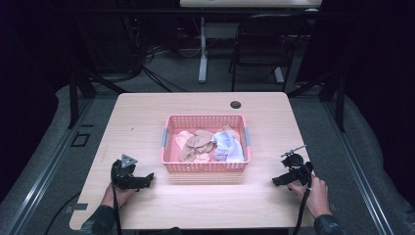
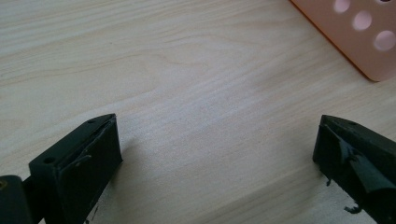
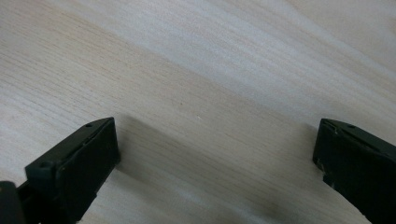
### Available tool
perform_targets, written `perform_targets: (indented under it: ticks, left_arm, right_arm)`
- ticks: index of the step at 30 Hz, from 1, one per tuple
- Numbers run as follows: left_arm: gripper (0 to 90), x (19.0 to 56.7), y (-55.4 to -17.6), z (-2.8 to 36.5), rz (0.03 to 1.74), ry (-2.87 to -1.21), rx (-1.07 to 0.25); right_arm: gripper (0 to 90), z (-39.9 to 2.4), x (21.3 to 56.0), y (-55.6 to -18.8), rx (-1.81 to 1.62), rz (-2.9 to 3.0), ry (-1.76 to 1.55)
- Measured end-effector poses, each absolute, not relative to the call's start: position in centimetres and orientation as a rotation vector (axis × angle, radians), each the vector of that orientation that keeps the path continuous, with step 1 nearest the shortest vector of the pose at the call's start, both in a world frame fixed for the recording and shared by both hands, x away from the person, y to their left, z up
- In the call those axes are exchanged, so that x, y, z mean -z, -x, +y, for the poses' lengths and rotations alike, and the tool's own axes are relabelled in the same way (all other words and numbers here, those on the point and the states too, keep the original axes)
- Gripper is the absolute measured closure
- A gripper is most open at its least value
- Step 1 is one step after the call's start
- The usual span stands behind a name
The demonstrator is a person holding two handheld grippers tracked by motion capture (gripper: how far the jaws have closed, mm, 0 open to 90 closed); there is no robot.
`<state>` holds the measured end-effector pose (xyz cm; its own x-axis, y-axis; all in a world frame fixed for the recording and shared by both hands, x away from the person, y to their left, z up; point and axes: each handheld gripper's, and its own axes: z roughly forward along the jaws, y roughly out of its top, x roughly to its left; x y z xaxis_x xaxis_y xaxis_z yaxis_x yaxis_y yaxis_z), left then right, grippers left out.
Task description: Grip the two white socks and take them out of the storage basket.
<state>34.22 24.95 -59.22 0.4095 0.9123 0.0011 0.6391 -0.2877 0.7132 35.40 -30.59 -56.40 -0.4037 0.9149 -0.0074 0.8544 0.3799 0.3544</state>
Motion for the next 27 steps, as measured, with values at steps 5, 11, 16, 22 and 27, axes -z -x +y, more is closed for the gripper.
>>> perform_targets:
  ticks: [5,11,16,22,27]
  left_arm:
    - [0.7,59.2,-34.2,25.0,1.311,-2.034,-0.554]
    - [0.8,59.2,-34.2,25.0,1.307,-2.038,-0.553]
    - [0.8,59.2,-34.3,25.0,1.303,-2.041,-0.552]
    - [0.8,59.2,-34.2,25.0,1.303,-2.042,-0.552]
    - [0.8,59.2,-34.2,25.0,1.301,-2.042,-0.55]
  right_arm:
    - [0.0,-30.5,56.2,-35.7,-0.397,2.479,-1.551]
    - [0.0,-30.3,56.1,-36.2,-0.375,2.557,-1.526]
    - [0.0,-29.7,54.5,-36.6,-0.528,2.568,-1.541]
    - [0.0,-28.7,52.3,-36.6,-0.61,2.578,-1.488]
    - [0.0,-28.4,50.7,-36.9,-0.707,2.557,-1.47]
